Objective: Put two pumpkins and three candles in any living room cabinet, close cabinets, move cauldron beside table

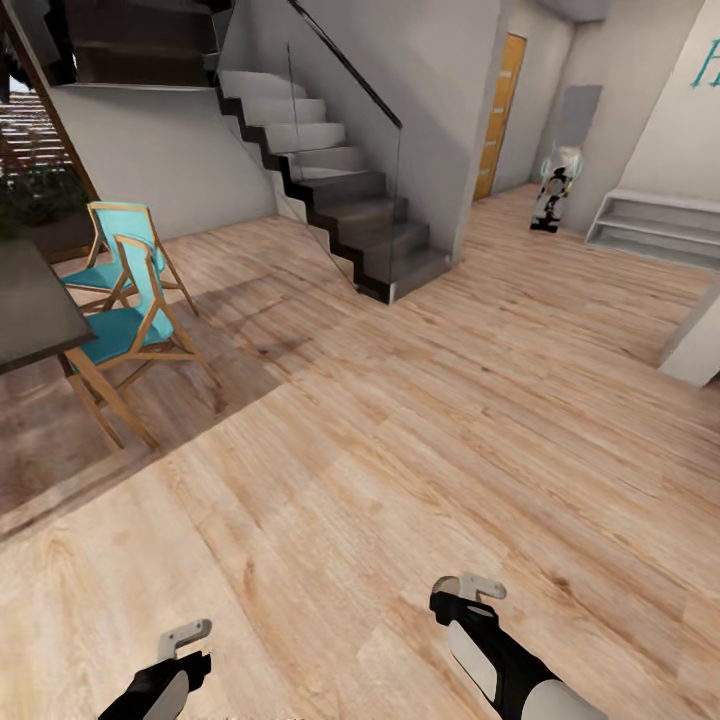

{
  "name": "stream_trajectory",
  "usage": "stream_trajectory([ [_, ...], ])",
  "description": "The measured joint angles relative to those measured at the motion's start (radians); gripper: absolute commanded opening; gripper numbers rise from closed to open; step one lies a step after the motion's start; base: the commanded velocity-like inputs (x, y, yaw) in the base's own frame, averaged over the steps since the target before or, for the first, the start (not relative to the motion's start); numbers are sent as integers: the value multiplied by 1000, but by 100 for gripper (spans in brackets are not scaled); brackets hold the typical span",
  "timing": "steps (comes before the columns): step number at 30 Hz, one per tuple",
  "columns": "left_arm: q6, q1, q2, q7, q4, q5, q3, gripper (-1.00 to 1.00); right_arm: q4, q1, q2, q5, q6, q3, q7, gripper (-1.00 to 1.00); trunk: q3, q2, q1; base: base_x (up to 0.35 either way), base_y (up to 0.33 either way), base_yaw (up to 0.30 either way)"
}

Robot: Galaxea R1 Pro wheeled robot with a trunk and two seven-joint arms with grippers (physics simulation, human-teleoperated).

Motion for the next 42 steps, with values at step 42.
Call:
stream_trajectory([
  [42,0,0,0,0,0,0,0,100,14,0,2,-1,-5,41,0,-100,4,0,0,0,0,291],
])
